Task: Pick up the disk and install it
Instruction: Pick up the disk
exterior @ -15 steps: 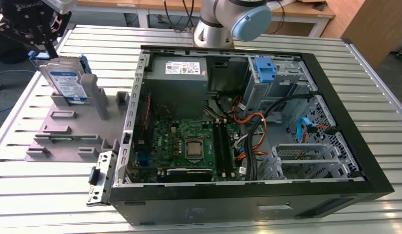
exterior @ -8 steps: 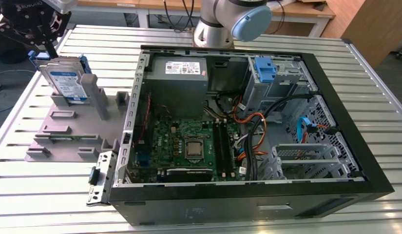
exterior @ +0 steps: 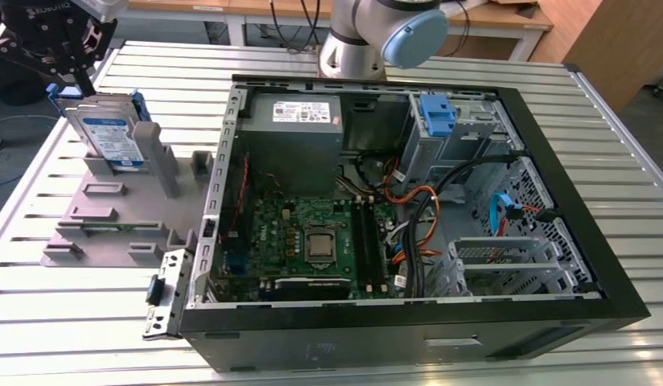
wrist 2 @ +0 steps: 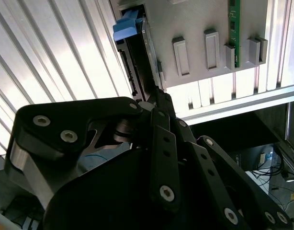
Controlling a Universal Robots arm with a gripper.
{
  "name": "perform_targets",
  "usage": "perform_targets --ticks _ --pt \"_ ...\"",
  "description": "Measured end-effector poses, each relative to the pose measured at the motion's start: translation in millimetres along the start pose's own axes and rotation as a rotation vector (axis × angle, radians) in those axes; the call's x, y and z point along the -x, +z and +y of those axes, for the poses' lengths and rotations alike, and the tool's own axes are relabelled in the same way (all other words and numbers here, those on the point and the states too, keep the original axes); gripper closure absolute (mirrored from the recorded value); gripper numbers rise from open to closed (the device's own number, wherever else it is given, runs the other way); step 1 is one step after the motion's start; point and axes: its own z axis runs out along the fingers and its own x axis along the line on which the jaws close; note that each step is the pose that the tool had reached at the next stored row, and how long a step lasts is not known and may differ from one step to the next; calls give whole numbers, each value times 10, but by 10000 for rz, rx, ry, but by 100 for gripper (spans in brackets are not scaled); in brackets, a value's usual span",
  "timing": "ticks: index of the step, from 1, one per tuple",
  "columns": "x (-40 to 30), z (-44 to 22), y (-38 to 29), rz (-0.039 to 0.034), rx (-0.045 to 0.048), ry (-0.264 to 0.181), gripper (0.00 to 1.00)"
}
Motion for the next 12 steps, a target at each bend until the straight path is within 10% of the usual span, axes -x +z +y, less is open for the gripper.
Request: perform_targets --ticks 12 --pt "0 0 0 6 -4 -124 89"
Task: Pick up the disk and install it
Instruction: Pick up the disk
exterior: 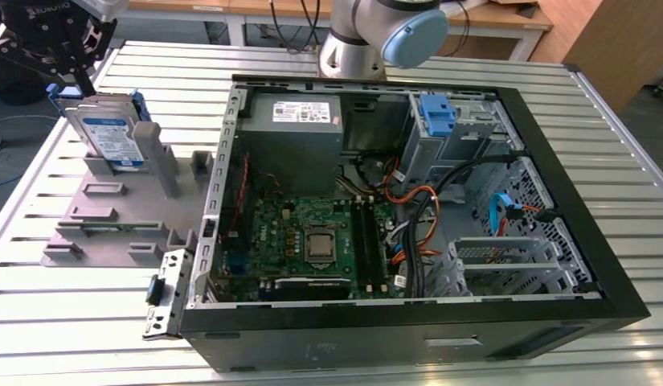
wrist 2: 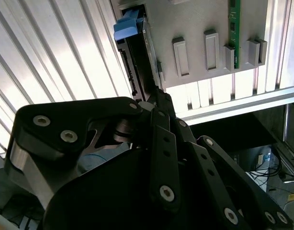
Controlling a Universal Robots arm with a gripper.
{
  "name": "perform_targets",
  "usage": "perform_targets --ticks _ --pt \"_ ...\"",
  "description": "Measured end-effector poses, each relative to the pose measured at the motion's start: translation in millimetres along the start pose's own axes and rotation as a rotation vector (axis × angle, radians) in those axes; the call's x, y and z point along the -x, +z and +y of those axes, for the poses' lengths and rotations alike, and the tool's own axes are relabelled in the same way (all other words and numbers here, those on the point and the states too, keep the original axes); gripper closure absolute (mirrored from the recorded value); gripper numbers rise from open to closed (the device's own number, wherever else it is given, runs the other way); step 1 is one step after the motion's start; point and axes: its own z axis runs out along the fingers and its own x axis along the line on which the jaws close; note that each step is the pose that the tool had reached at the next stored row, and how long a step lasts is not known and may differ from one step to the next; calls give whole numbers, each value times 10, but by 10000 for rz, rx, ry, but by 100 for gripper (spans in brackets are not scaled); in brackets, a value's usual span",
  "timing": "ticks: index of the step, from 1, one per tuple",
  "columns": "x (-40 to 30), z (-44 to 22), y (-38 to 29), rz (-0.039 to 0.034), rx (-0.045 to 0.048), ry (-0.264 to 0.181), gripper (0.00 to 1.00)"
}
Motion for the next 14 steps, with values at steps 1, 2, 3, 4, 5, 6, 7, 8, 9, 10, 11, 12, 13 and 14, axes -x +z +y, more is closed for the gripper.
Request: perform_targets --ticks 1,2,3,4,5,6,7,8,9,10,11,12,13,14 --pt "0 0 0 0 0 -1 89" --pt "0 0 0 0 0 -3 89" --pt "0 0 0 0 0 -4 89" --pt "0 0 0 0 0 -7 89" --pt "0 0 0 0 0 -13 89" --pt "0 0 0 1 -1 -19 89" --pt "0 0 0 1 -1 -27 89" --pt "0 0 0 1 -1 -30 89" --pt "0 0 0 1 -1 -33 89" --pt "0 0 0 1 -1 -35 89" --pt "0 0 0 1 -1 -35 89" --pt "0 0 0 2 -1 -38 89" --pt "0 0 0 1 -2 -44 89" --pt "0 0 0 2 -2 -56 89"
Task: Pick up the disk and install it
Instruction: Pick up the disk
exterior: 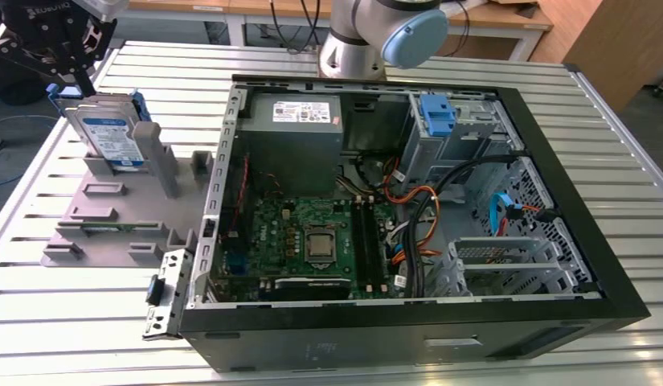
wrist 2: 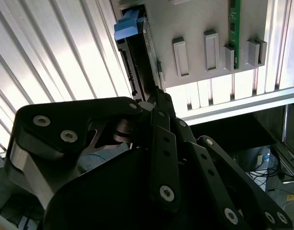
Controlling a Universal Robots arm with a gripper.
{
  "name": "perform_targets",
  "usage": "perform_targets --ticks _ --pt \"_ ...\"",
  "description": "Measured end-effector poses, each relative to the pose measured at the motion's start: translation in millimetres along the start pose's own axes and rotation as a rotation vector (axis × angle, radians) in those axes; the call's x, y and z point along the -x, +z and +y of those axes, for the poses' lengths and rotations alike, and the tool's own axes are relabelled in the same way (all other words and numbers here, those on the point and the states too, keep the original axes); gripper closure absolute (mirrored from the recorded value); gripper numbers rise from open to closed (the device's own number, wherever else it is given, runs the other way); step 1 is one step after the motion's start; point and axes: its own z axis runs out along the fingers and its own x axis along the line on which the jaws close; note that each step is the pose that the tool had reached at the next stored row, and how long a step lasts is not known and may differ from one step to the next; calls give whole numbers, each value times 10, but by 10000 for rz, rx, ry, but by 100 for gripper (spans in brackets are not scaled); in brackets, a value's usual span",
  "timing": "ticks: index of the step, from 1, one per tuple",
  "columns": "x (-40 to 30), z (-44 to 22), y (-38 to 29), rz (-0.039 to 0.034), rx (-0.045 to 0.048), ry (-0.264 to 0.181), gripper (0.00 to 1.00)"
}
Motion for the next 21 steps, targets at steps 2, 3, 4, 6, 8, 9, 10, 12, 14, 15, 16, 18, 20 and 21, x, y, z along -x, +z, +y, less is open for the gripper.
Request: perform_targets --ticks 2,3,4,6,8,9,10,12,14,15,16,18,20,21 --pt "0 0 0 1 -1 -38 89" --pt "0 0 0 2 -2 -54 89" --pt "0 0 0 3 -2 -58 89" --pt "0 0 0 3 -2 -59 89" --pt "0 0 0 2 -2 -60 89" --pt "0 0 0 2 -3 -61 89" --pt "0 0 0 3 -2 -61 89" --pt "0 0 0 3 -2 -65 89" --pt "0 0 0 4 -4 -100 89" --pt "0 0 0 5 -5 -128 89" --pt "0 0 0 6 -6 -154 89" --pt "0 0 0 8 -8 -208 89" --pt "0 0 0 10 -10 -266 89" --pt "0 0 0 11 -11 -286 89"
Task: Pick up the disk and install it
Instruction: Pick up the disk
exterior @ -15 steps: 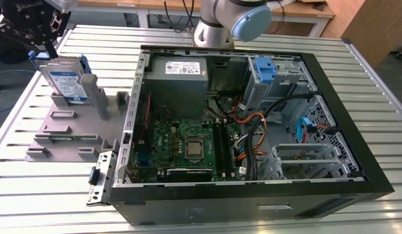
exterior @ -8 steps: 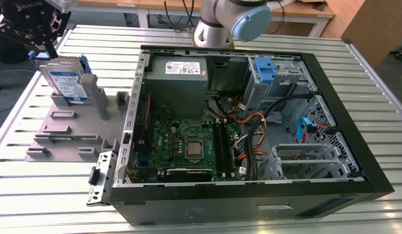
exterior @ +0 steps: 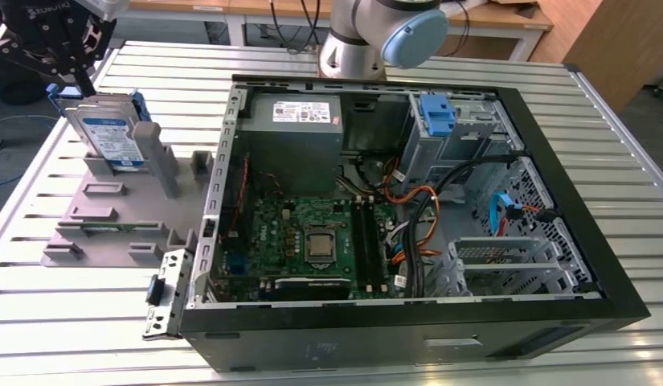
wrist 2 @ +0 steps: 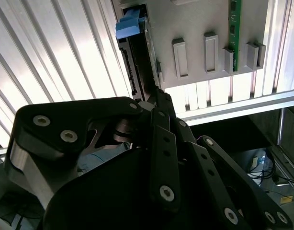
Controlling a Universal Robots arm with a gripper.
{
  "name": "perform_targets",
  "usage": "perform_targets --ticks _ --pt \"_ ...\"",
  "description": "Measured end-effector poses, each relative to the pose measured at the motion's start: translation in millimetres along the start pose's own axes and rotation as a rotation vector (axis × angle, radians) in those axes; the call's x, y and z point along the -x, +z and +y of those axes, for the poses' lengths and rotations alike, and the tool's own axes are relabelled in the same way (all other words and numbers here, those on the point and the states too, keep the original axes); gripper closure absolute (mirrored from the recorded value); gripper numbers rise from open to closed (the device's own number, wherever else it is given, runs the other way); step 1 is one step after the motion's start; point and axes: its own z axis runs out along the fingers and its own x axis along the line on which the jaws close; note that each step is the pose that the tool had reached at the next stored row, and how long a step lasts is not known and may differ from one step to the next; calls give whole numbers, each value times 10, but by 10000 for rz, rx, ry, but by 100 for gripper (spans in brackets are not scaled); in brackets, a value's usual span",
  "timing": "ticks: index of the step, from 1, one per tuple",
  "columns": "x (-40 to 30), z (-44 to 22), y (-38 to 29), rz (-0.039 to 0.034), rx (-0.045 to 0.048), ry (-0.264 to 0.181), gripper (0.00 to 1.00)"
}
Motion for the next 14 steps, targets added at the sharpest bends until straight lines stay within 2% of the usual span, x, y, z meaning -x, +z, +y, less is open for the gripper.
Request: perform_targets --ticks 10,14 --pt "0 0 0 0 0 -6 89" --pt "0 0 0 6 -6 -153 89"
